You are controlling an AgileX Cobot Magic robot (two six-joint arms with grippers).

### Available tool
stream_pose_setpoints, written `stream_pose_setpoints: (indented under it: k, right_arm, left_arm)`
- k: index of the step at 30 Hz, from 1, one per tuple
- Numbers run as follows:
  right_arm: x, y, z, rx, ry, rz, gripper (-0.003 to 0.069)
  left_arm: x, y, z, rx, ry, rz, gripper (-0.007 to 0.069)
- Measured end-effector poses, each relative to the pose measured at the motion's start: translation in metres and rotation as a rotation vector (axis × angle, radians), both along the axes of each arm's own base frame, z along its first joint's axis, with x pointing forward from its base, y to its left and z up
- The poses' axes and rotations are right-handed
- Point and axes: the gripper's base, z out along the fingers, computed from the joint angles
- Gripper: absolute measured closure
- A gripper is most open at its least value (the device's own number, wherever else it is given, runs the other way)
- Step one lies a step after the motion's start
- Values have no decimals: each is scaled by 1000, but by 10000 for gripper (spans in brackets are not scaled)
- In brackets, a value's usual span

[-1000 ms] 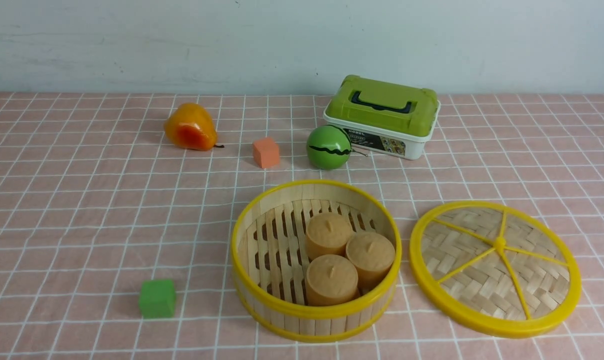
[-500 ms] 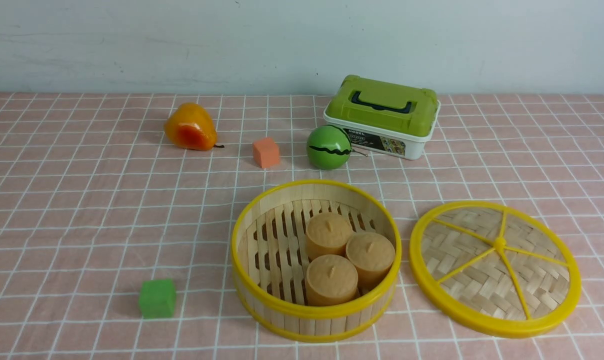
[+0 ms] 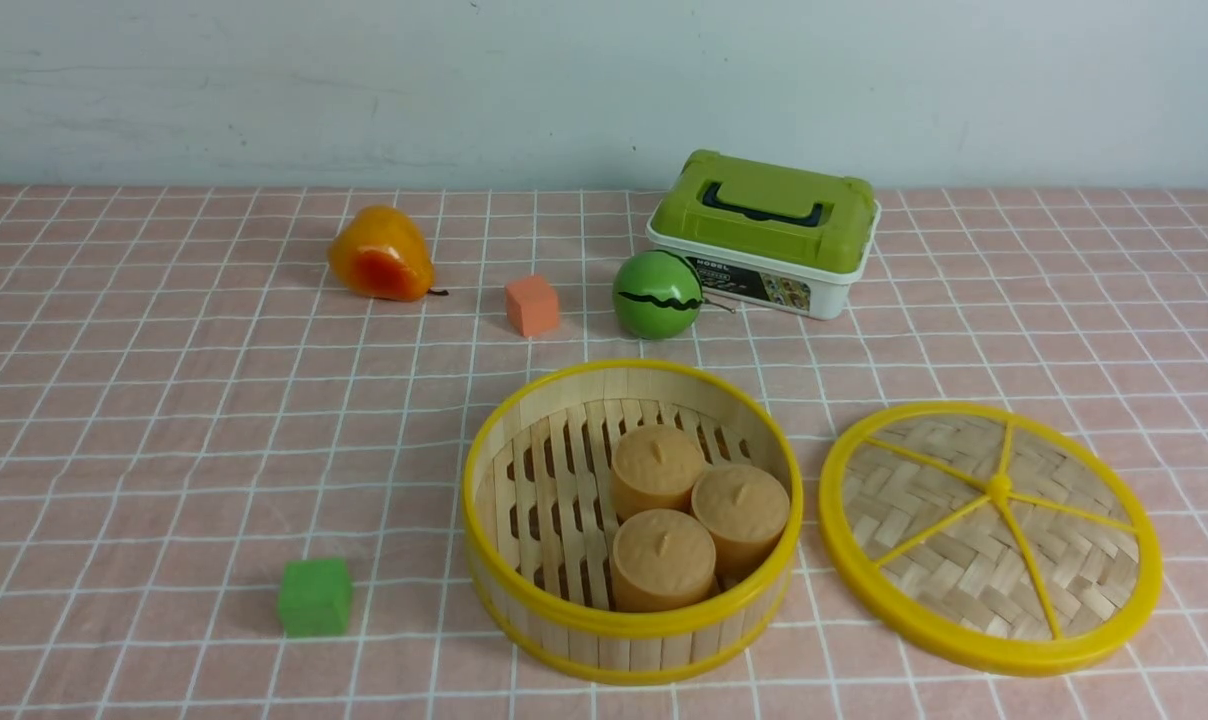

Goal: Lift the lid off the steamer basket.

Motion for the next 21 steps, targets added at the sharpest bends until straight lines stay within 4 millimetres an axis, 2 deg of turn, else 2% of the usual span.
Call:
stream_pose_setpoints:
  k: [1, 2, 3, 5, 7, 8, 11, 15, 21]
  right_arm:
    - [0, -1, -23, -12, 2, -8, 652]
    - [-1, -1, -25, -14, -3, -10, 652]
    - [0, -2, -46, -24, 0, -23, 652]
    - [-1, -3, -60, -25, 1, -36, 652]
    - [-6, -7, -100, 9, 16, -88, 652]
    - [-6, -8, -102, 9, 18, -95, 652]
    - [-12, -11, -140, 70, 53, -157, 652]
    - [-16, -13, -168, 152, 119, -198, 652]
    - [-19, -14, -179, 185, 248, -220, 659]
  left_arm:
    - [0, 0, 0, 0, 0, 0, 386]
    - [0, 0, 0, 0, 0, 0, 386]
    - [0, 0, 0, 0, 0, 0, 386]
    - [0, 0, 0, 0, 0, 0, 386]
    - [0, 0, 0, 0, 0, 0, 386]
    - [0, 0, 0, 0, 0, 0, 386]
    - [0, 0, 0, 0, 0, 0, 386]
    - [0, 0, 0, 0, 0, 0, 386]
    - [0, 0, 0, 0, 0, 0, 386]
